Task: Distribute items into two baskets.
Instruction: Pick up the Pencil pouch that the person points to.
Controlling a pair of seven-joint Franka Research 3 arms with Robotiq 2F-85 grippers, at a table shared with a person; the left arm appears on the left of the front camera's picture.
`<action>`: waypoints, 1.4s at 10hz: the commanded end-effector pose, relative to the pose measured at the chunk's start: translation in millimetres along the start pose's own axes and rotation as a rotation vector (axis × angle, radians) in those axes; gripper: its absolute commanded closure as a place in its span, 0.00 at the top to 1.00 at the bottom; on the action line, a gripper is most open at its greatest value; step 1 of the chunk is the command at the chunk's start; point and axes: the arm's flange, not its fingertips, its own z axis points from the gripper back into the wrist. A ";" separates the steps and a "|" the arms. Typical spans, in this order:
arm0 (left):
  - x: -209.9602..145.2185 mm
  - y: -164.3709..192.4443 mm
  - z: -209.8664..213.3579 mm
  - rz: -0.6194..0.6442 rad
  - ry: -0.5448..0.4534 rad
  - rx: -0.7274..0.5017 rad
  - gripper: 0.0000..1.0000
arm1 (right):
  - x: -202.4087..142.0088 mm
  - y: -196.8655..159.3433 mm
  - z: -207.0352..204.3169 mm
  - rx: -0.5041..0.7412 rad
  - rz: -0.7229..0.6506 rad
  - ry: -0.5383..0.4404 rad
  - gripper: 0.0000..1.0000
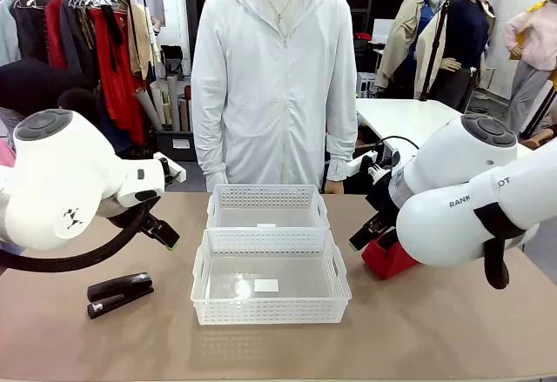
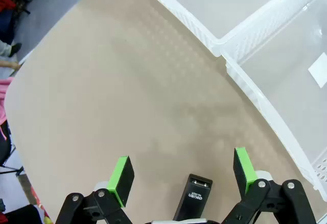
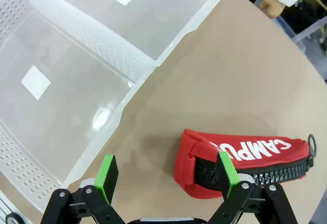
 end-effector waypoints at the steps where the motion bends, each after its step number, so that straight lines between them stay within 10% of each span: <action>1: 0.0 0.0 0.1 0.000 0.000 0.000 0.98 | 0.1 0.0 0.2 0.000 0.000 0.000 1.00; 14: 0.0 0.0 0.0 0.000 0.000 0.000 0.98 | 0.0 0.1 0.0 0.000 0.000 0.000 1.00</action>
